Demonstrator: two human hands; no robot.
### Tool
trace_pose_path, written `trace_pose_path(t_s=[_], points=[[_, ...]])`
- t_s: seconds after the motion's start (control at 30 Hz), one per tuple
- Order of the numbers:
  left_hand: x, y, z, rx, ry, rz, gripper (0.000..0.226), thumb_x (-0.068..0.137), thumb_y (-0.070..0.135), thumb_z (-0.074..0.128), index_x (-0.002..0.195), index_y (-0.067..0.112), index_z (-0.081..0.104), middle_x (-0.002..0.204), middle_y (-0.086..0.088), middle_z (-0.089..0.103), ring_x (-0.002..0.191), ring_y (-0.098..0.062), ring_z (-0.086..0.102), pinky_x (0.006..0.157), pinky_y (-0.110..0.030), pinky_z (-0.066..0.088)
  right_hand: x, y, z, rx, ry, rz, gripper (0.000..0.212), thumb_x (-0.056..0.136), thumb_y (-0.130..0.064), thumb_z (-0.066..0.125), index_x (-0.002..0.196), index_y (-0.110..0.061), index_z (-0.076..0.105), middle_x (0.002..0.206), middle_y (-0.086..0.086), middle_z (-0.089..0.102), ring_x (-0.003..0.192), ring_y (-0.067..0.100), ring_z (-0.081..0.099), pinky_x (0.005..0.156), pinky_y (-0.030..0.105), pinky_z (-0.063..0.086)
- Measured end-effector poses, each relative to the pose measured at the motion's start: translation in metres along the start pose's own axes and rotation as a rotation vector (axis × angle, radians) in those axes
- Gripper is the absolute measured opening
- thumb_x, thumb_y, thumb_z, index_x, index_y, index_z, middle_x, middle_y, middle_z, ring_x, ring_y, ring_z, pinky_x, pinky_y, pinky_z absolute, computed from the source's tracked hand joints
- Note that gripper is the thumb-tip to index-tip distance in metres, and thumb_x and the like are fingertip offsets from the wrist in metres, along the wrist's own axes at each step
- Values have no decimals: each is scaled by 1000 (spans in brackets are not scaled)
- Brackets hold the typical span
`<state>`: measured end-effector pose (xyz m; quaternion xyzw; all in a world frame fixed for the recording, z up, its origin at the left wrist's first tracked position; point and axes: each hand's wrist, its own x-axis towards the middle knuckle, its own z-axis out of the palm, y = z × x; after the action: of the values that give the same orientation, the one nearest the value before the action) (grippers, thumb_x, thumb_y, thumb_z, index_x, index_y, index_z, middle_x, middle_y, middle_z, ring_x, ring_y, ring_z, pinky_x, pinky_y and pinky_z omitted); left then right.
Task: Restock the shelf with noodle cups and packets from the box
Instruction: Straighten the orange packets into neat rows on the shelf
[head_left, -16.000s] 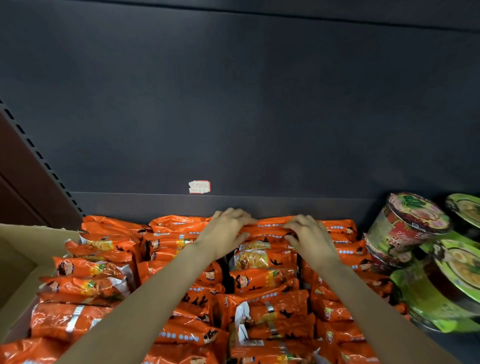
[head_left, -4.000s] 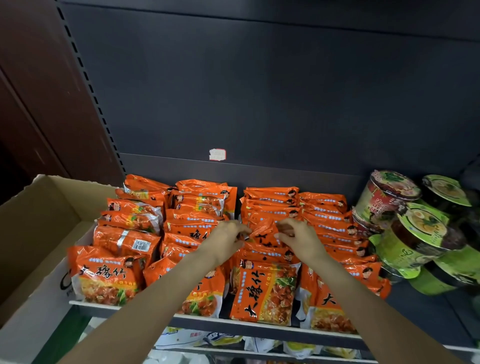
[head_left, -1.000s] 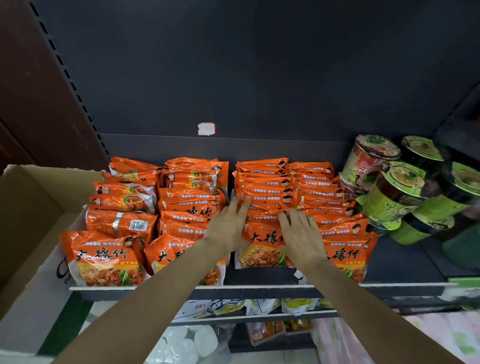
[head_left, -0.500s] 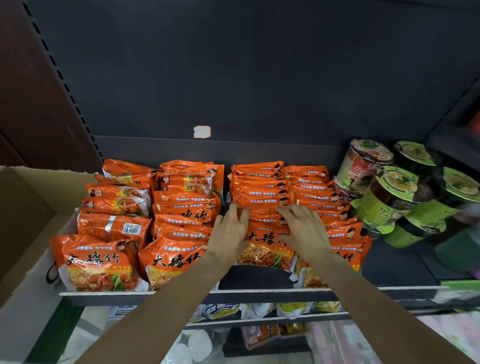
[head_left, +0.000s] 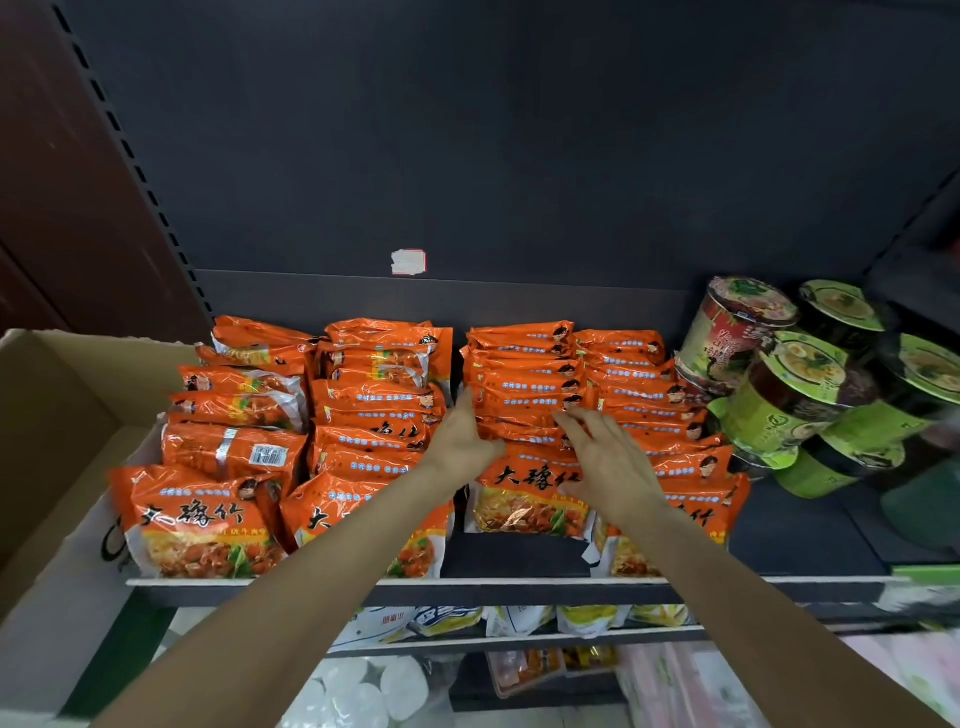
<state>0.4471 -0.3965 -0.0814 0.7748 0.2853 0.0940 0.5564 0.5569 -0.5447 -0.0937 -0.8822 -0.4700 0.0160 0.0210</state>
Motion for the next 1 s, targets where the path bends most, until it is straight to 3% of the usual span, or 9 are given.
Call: trace_pose_path(t_s=[0.33,0.47,0.57,0.63,0.73,0.87,1.0], points=[[-2,-5,3,117,-14,8,77,84,11,68,146,14,24,143,-7,40,134,-24,37,109,-37,36,-1,4,4,-26,4,11,84,81,-36,69,148,-23,20,145,-1,30,134,17,28,111,33,26],[-1,2,1,121,-22,15,70,85,12,67,143,12,29,138,-6,46,129,-23,44,102,-31,38,2,7,-3,220,-15,7,92,75,-42,74,148,-25,21,148,-5,25,136,16,24,113,33,27],[5,9,-4,159,47,17,63,85,14,67,140,10,34,134,-7,50,125,-23,47,97,-27,39,10,13,-13,425,13,0,80,81,-46,66,147,-24,25,147,-5,28,136,13,23,110,28,25],[13,12,-7,183,71,11,67,85,16,67,142,12,32,136,-9,48,127,-25,46,102,-31,39,20,20,-17,477,55,19,72,86,-47,60,146,-24,27,146,-5,31,137,14,24,109,27,24],[31,14,-8,179,98,-47,70,87,19,64,146,17,26,139,-9,46,128,-26,44,106,-37,38,40,30,-17,464,27,45,73,86,-50,57,146,-24,25,149,-2,29,139,19,24,113,37,29],[47,16,-2,-10,73,-163,71,90,16,61,148,23,21,136,-3,49,125,-25,48,103,-37,40,63,37,-12,421,-64,19,84,83,-55,58,149,-24,17,156,-2,16,143,19,14,116,40,22],[54,11,2,-7,20,-197,72,85,16,67,145,25,28,133,-2,51,124,-23,48,105,-38,41,80,42,-8,325,-111,-28,86,80,-58,60,148,-24,19,154,-2,16,142,20,16,115,41,26]])
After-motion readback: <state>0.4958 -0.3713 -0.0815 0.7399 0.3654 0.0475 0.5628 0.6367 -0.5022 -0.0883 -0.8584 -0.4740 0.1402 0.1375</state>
